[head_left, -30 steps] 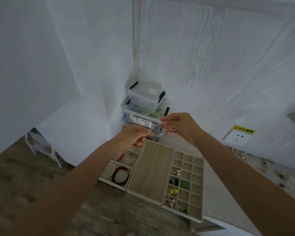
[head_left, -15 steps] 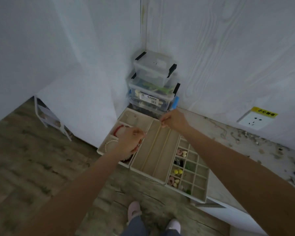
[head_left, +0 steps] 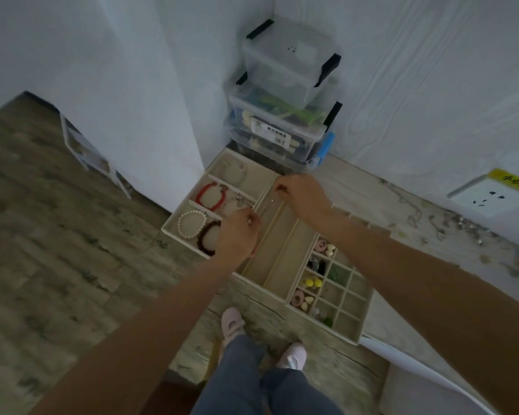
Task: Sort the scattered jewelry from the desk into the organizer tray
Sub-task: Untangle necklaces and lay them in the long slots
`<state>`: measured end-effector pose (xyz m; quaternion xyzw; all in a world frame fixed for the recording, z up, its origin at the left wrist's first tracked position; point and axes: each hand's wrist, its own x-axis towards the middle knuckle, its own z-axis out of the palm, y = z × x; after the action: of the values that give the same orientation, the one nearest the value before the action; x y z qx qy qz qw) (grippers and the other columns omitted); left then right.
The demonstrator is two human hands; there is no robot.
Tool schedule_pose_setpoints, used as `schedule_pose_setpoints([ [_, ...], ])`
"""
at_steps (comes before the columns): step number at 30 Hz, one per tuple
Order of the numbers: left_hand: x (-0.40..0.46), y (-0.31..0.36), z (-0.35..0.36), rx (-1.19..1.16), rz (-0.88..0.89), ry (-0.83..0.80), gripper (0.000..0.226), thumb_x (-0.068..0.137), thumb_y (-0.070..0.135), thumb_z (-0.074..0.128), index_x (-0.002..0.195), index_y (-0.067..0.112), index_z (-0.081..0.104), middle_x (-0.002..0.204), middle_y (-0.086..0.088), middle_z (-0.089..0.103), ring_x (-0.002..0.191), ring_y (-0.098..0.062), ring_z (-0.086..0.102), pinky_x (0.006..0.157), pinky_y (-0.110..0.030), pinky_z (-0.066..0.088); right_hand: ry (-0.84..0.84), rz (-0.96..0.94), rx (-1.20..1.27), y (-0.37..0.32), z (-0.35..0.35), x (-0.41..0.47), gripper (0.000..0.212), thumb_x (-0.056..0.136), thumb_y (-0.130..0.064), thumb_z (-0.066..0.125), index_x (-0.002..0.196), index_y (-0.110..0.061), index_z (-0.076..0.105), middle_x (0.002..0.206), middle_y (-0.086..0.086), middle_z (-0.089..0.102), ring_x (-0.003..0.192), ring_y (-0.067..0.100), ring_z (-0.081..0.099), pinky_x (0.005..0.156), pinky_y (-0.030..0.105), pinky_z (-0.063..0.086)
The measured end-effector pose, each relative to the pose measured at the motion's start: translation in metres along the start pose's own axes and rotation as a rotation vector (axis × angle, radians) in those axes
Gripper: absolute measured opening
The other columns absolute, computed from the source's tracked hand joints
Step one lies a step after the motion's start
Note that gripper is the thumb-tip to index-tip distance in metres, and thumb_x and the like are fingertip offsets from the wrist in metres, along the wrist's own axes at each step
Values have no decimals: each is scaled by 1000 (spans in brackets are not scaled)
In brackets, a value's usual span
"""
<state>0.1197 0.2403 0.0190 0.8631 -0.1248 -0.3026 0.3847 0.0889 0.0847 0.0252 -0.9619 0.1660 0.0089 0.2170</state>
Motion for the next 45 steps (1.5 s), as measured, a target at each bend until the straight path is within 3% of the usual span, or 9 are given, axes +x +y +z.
schedule_pose_setpoints([
  [3,0,0,0,77,45,78,18,95,20,47,91,9,61,84,-17,67,73,-36,66,65,-49,57,-17,-76,-91,-1,4,7,15,84,-4,52,89,-11,63,88,10,67,79,26,62,71,40,52],
  [10,0,-5,0,191,95,113,22,94,23,46,89,5,59,79,-17,68,70,-34,66,62,-46,55,-23,-120,-346,-2,11,18,16,91,-11,50,100,-12,62,100,9,66,92,26,62,67,33,45],
  [17,-3,-8,4,398,107,151,23,94,23,44,103,10,62,90,-12,69,84,-31,65,67,-38,52,51,-4,-303,-1,21,12,18,93,-17,49,100,-16,66,96,6,70,89,25,65,70,33,48],
  [22,-4,-5,8,475,125,175,25,96,23,42,103,8,61,93,-11,68,83,-29,64,55,-30,39,86,1,-220,1,12,-5,20,93,-12,48,103,-16,65,104,4,67,94,23,62,63,29,42],
  [27,-3,-3,8,501,118,172,26,96,24,43,105,9,62,96,-10,67,86,-27,63,58,-29,39,-28,-29,-129,0,4,-18,32,87,0,46,117,-10,46,116,15,51,99,31,54,76,36,45],
  [32,-3,-2,8,526,107,172,26,95,26,43,106,11,62,97,-8,68,87,-26,64,60,-29,43,-104,-68,-278,1,14,-18,23,94,-12,45,118,-9,45,124,16,52,120,33,43,93,38,40],
  [38,-4,-3,10,556,120,180,25,95,26,44,105,12,62,97,-7,68,85,-27,65,60,-31,45,-133,-61,-334,-3,10,-17,35,97,-13,38,131,-5,37,130,19,49,123,32,42,95,36,37],
  [45,-14,-6,5,714,171,165,20,96,15,44,113,10,54,98,-10,66,85,-27,64,58,-31,39,-143,-44,-337,-6,8,-16,39,91,-3,42,129,-5,36,123,21,51,112,35,50,87,38,42],
])
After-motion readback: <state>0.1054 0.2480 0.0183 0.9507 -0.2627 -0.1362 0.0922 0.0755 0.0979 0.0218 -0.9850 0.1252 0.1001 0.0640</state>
